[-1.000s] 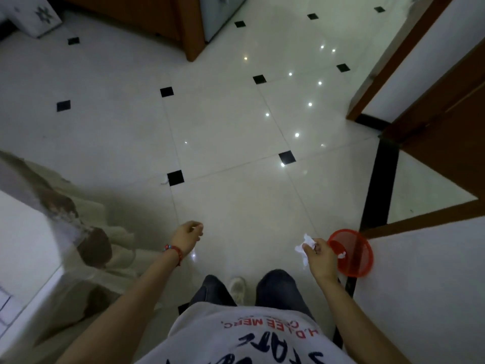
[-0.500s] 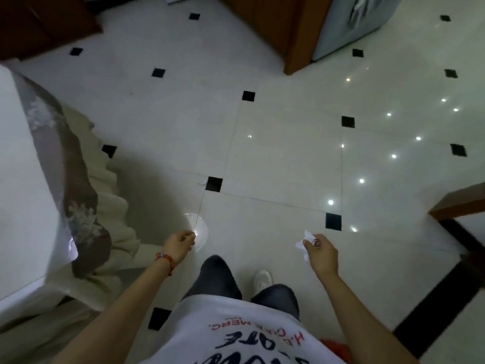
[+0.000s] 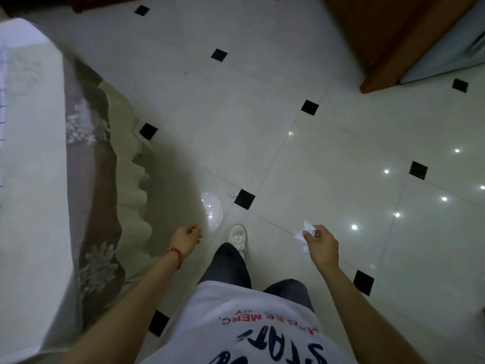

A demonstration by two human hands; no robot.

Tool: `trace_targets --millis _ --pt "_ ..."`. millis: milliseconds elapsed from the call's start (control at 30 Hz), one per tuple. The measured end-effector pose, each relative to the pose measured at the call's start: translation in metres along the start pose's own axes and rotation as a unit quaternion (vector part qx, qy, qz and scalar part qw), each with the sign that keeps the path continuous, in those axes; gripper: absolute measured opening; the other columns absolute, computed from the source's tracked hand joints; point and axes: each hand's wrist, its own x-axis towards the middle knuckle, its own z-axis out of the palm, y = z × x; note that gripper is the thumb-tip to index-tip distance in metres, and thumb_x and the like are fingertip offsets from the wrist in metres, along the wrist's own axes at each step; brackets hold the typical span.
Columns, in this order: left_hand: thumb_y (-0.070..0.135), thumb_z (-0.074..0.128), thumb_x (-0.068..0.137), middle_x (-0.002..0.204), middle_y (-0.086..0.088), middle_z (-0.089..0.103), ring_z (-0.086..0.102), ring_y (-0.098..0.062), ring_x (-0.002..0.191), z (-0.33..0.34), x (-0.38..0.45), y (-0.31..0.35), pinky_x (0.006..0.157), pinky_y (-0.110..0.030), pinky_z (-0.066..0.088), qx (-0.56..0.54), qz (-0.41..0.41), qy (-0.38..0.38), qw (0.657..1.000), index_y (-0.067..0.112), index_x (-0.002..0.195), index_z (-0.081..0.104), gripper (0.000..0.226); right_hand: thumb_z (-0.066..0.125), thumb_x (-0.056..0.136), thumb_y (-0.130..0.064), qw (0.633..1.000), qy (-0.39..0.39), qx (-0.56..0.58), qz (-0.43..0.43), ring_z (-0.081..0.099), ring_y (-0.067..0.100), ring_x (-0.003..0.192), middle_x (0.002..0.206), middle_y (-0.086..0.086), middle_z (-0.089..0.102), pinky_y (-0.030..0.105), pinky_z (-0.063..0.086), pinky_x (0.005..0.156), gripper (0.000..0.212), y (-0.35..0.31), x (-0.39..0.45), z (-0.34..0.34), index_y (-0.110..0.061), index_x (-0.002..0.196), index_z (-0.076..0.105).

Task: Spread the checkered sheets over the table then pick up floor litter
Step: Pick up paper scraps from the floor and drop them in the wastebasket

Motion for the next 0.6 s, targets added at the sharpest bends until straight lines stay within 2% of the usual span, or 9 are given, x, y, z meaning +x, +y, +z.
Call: trace_targets --millis 67,133,233,300,333,400,467,500,600 --pt "0.014 0.046 0.092 0.08 -0.007 0.06 0.057 -0.023 0.079 -0.006 0.025 0.028 0.081 -0.036 0.046 0.005 0.005 -0.004 1.0 0.004 0.092 0.063 0.019 0.059 0.087 -0.011 1.0 -0.012 -0.021 0.003 0.049 0.006 0.057 0.06 -0.009 0.051 0.004 0.037 0.048 0.011 -0.014 0.021 0.008 -0.013 0.077 0.054" --pt "0.014 0.045 0.092 0.083 -0.008 0.06 0.056 -0.023 0.081 -0.008 0.048 0.053 0.079 -0.032 0.045 0.028 0.012 -0.014 0.999 0.004 0.1 0.062 0.021 0.059 0.086 -0.011 0.999 -0.017 -0.03 0.011 0.049 0.002 0.058 0.062 -0.008 0.053 0.002 0.038 0.05 0.011 -0.023 0.041 0.014 -0.014 0.077 0.054" --pt "0.013 0.045 0.093 0.084 -0.008 0.059 0.055 -0.02 0.077 0.0 0.082 0.079 0.064 -0.019 0.042 0.054 0.017 -0.027 0.998 0.0 0.109 0.059 0.025 0.06 0.086 -0.013 0.998 -0.022 -0.052 0.028 0.049 0.003 0.059 0.064 -0.006 0.055 0.006 0.037 0.05 0.011 -0.031 0.071 0.022 -0.016 0.076 0.055" --pt "0.011 0.045 0.093 0.076 -0.003 0.057 0.054 -0.017 0.07 0.011 0.106 0.089 0.056 -0.013 0.041 0.06 0.014 -0.036 0.997 -0.001 0.107 0.059 0.023 0.06 0.086 -0.014 0.997 -0.03 -0.072 0.022 0.049 0.006 0.058 0.061 -0.009 0.052 0.003 0.035 0.051 0.014 -0.033 0.096 0.031 -0.016 0.073 0.054" --pt "0.01 0.045 0.092 0.075 -0.002 0.056 0.053 -0.016 0.069 0.018 0.119 0.093 0.057 -0.014 0.042 0.062 0.009 -0.044 0.997 0.0 0.105 0.059 0.022 0.06 0.086 -0.014 0.996 -0.038 -0.082 0.019 0.049 0.011 0.058 0.061 -0.008 0.052 0.002 0.034 0.051 0.015 -0.033 0.11 0.036 -0.014 0.072 0.054" --pt "0.008 0.046 0.092 0.082 -0.009 0.058 0.053 -0.021 0.075 0.034 0.146 0.093 0.07 -0.022 0.045 0.066 -0.004 -0.056 0.996 -0.002 0.104 0.06 0.021 0.06 0.087 -0.016 0.993 -0.065 -0.1 0.017 0.052 0.019 0.063 0.065 0.0 0.055 0.007 0.035 0.053 0.014 -0.031 0.139 0.051 -0.007 0.076 0.058" --pt "0.008 0.048 0.091 0.09 -0.014 0.059 0.053 -0.025 0.083 0.051 0.175 0.087 0.083 -0.036 0.047 0.072 -0.021 -0.057 0.996 -0.002 0.102 0.061 0.02 0.06 0.087 -0.015 0.987 -0.103 -0.12 0.01 0.057 0.025 0.07 0.072 0.006 0.059 0.024 0.039 0.058 0.011 -0.025 0.17 0.07 -0.004 0.085 0.062" --pt "0.009 0.049 0.09 0.093 -0.018 0.061 0.054 -0.026 0.085 0.061 0.191 0.081 0.087 -0.041 0.048 0.073 -0.031 -0.058 0.995 -0.001 0.101 0.062 0.02 0.06 0.086 -0.015 0.983 -0.125 -0.133 0.003 0.059 0.027 0.075 0.077 0.008 0.062 0.026 0.039 0.063 0.012 -0.02 0.187 0.081 -0.003 0.089 0.063" --pt "0.017 0.053 0.09 0.103 -0.023 0.065 0.061 -0.031 0.092 0.096 0.241 0.06 0.089 -0.039 0.049 0.095 -0.043 -0.065 0.992 0.003 0.102 0.063 0.021 0.059 0.087 -0.016 0.971 -0.177 -0.157 -0.023 0.063 0.027 0.082 0.088 0.013 0.068 0.029 0.043 0.07 0.019 0.0 0.239 0.121 -0.003 0.1 0.065"
